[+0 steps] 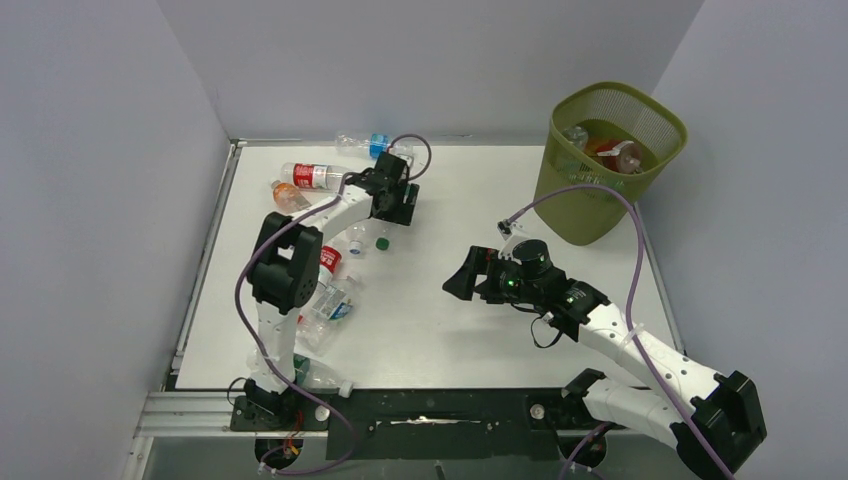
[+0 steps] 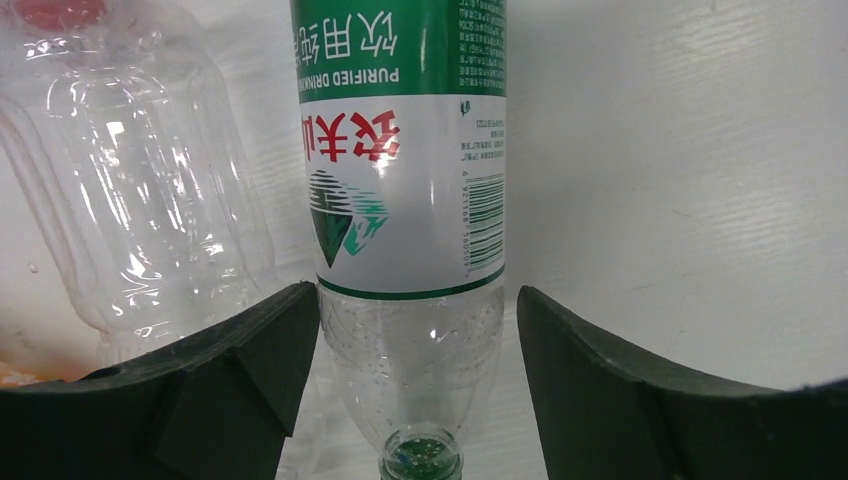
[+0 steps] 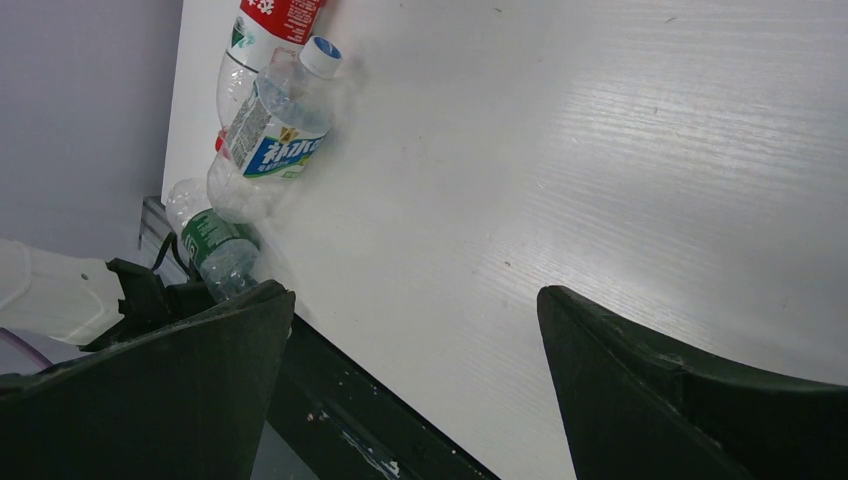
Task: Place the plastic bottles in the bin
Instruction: Pick up the plastic bottle at the center of the board.
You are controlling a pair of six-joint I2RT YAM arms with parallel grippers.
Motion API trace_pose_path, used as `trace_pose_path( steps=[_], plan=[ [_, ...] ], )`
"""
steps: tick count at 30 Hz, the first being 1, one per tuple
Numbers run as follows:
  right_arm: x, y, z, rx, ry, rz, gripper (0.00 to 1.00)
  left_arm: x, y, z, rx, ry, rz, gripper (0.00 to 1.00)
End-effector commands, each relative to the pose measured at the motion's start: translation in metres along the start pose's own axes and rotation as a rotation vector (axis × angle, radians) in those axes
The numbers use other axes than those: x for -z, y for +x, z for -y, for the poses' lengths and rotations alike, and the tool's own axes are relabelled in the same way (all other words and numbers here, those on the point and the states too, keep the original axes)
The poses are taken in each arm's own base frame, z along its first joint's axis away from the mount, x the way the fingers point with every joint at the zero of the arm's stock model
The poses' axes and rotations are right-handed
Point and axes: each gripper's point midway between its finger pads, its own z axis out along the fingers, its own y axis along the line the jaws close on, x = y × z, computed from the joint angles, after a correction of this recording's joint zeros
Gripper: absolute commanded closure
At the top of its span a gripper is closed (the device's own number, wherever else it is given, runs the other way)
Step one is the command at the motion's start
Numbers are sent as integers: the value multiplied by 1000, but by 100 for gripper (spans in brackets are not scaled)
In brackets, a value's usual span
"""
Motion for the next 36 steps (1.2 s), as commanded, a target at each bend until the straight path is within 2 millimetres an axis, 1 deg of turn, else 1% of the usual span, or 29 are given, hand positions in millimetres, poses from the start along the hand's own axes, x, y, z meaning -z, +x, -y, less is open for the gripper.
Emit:
trace_pose_path(
  steps=[1,4,6,9,11,13,15,19,22,25,29,32,36],
  plan=[
    [5,-21,-16,30,-36,67,2,-2,-28,10,-12,2,87,31],
    [5,-21,-16,32,-35,66,2,-5,-22,11,-9,2,70,44],
    [4,-21,-15,33,-33,65,2,-2,-20,12,-6,12,68,47],
    [5,-24,-16,39,-33,69,2,10,-18,16,0,35,76,49],
    [6,-26,-15,45,-26,69,2,23,-17,19,8,57,80,49],
    [8,-31,-16,50,-24,76,2,40,-15,24,18,92,91,49],
    [11,-39,-19,49,-36,90,2,56,-5,28,31,137,88,50],
    [16,-58,-25,33,-71,118,2,93,5,39,65,249,112,50],
    [17,-71,-27,13,-91,134,2,123,13,52,84,354,139,50],
    [15,-79,-28,0,-102,142,2,151,19,66,89,446,164,49],
    [12,-81,-37,-12,-152,142,2,186,27,86,91,541,189,49],
    [13,-80,-48,-30,-232,163,2,209,35,98,95,600,205,49],
    [19,-80,-54,-62,-297,202,2,221,49,105,87,612,208,49]
  ],
)
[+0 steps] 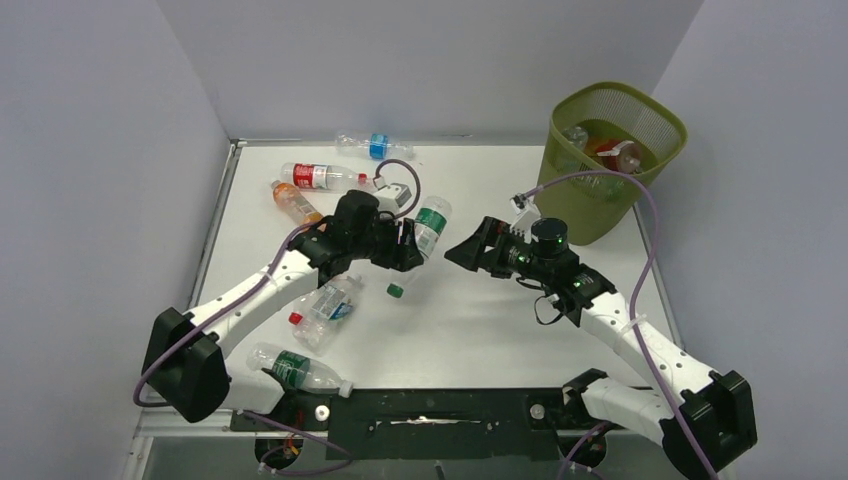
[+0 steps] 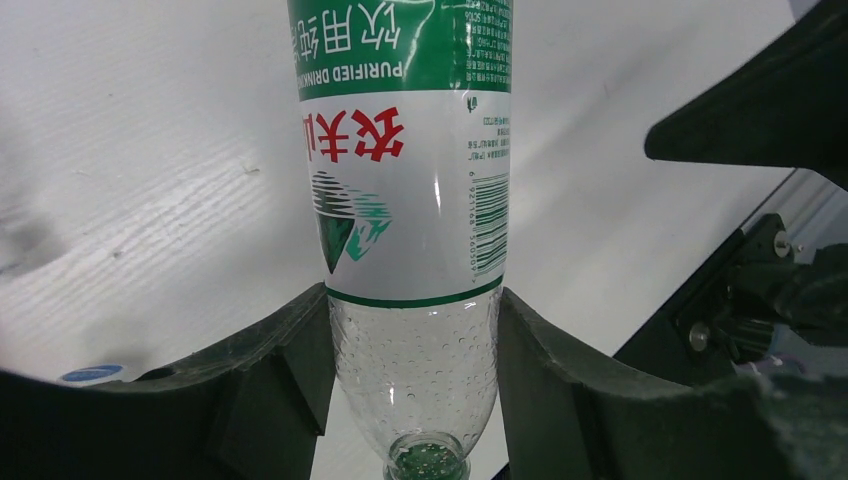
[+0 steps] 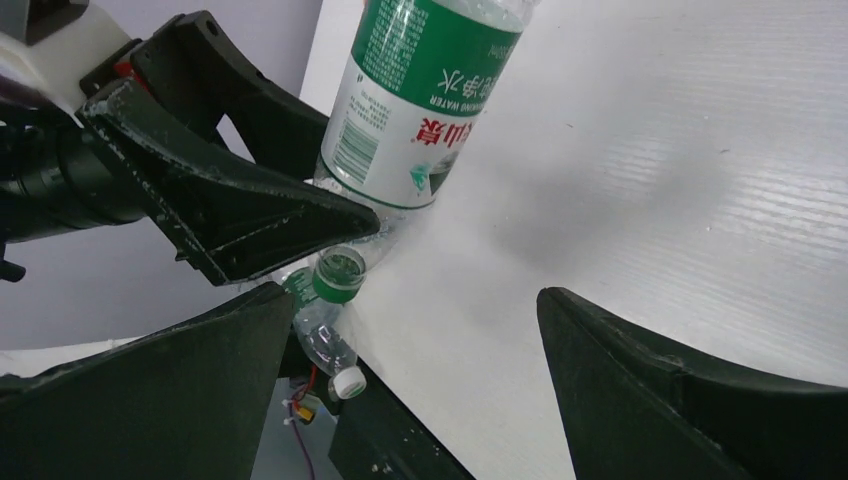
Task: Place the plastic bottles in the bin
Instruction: Pick up the plastic bottle at the center of the board.
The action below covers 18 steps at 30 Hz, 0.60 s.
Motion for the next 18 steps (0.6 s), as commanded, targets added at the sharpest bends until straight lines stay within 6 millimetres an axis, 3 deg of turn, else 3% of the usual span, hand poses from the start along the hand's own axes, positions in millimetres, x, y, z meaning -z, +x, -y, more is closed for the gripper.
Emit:
trace_pose_path(
  steps=[1,11,18],
  plan=[
    [10,-17,-35,-5,-168,96,2,17,-9,28,1,85,79,49],
    [5,-23,-41,12,-183,91,2,23,-9,40,20,114,102,49],
    [-6,-24,-33,6,-152,82,2,27,-7,53,20,134,110,49]
  ],
)
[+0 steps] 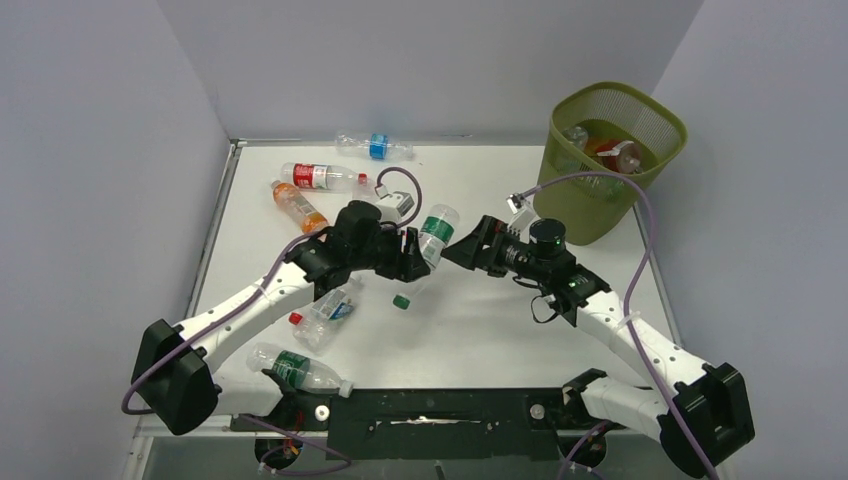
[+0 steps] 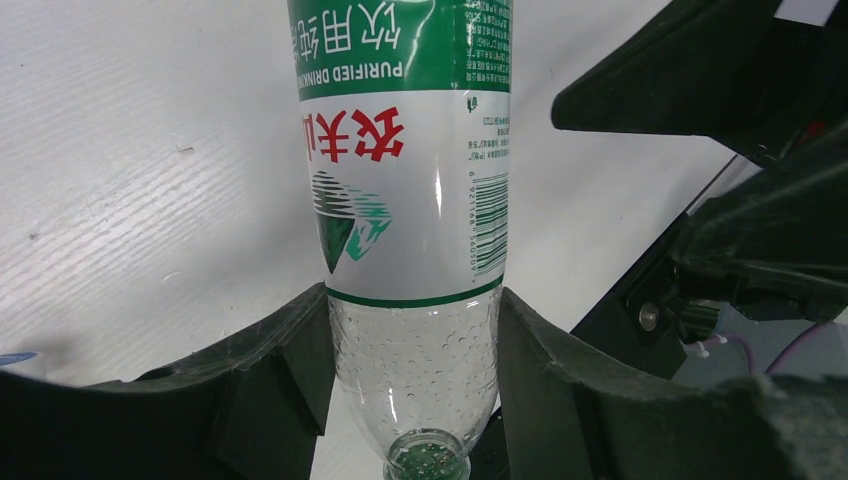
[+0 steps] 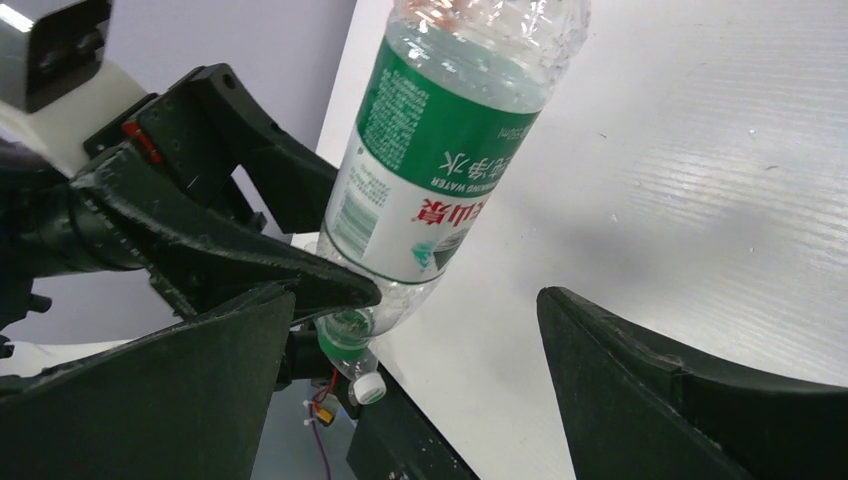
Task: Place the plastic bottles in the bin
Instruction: Pick up the plastic bottle at the center of the board.
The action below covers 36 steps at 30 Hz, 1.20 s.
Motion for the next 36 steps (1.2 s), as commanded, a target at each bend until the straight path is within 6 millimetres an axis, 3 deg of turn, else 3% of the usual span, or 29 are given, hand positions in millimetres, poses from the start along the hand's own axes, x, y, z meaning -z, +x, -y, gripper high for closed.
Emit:
trace_pose_path(
  steps=[1,15,27,36],
  plan=[
    [-4,-25,-20,40,-59,64,2,12,-22,24,-18,65,101,49],
    [-15,-53,-24,46,-110,110,2,17,-6,45,-17,106,73,49],
    [-24,-51,-11,19,-98,92,0,16,-7,58,-26,133,73,49],
    [-20,-59,2,5,-78,101,6,16,-6,66,-32,152,72,49]
  ],
)
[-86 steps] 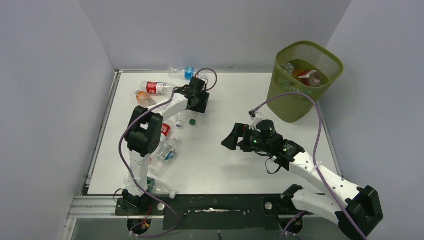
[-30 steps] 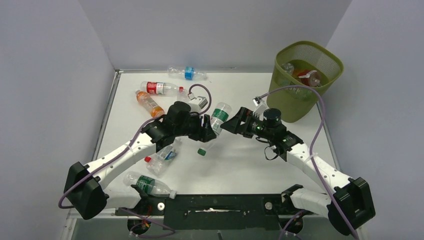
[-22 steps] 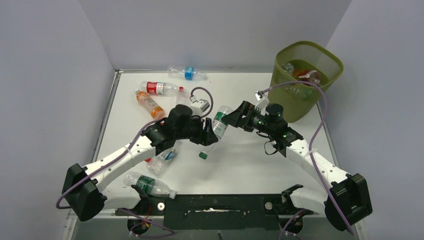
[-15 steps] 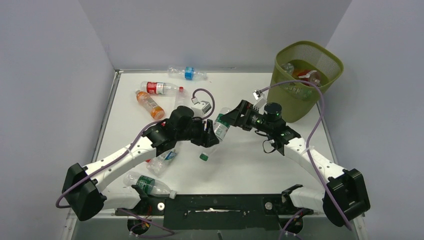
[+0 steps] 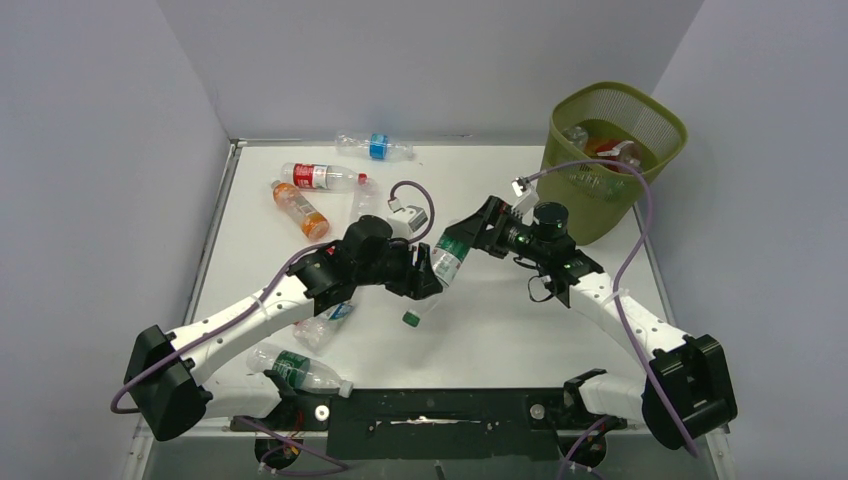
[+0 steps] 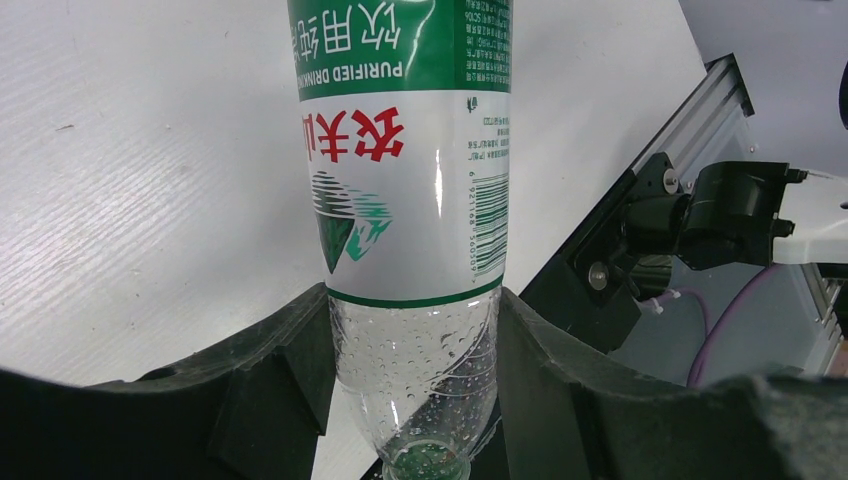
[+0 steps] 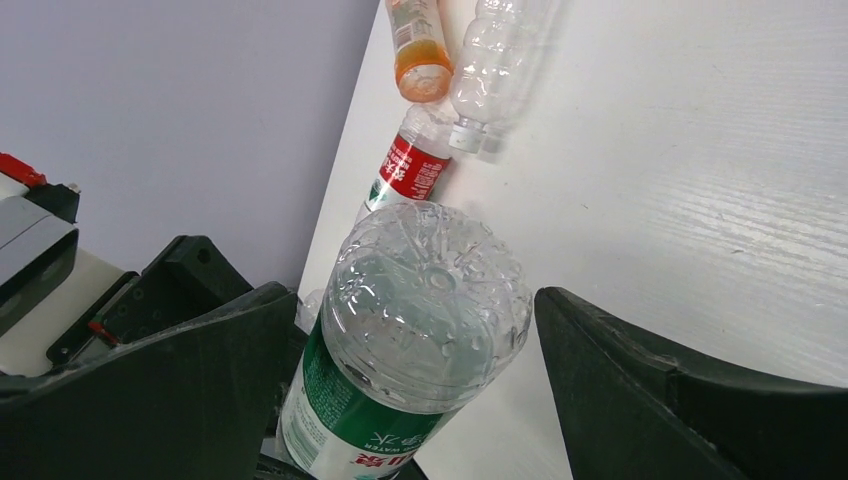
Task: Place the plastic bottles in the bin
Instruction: Pick up the plastic bottle at the center of the board.
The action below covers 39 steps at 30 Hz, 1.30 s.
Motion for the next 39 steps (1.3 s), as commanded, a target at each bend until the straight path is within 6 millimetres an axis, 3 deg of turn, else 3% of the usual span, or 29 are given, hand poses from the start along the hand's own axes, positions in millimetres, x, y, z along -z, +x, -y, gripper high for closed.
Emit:
trace_pose_path(
  steps=[1,5,9,13,17,28,33,35,39],
  plan=[
    [3,-23,-14,32,-62,51,8,6,-29,21,-23,61,100,49],
    [6,-25,-14,36,-71,48,17,5,-30,20,-32,51,100,49],
    [7,-22,-13,35,-75,33,19,2,-34,22,-43,58,106,49],
    [7,-18,-12,30,-84,18,9,0,-37,24,-48,67,104,49],
    [7,-16,-11,30,-84,12,8,-1,-39,27,-49,80,109,49],
    [5,-6,-7,17,-102,-18,18,3,-45,37,-59,112,129,49],
    [7,-6,-9,18,-109,-14,29,0,-43,37,-59,109,117,49],
    [8,-6,-10,23,-110,-11,32,-1,-41,35,-58,101,110,46],
    [13,-14,-11,41,-93,8,34,0,-42,31,-62,74,111,32]
  ],
)
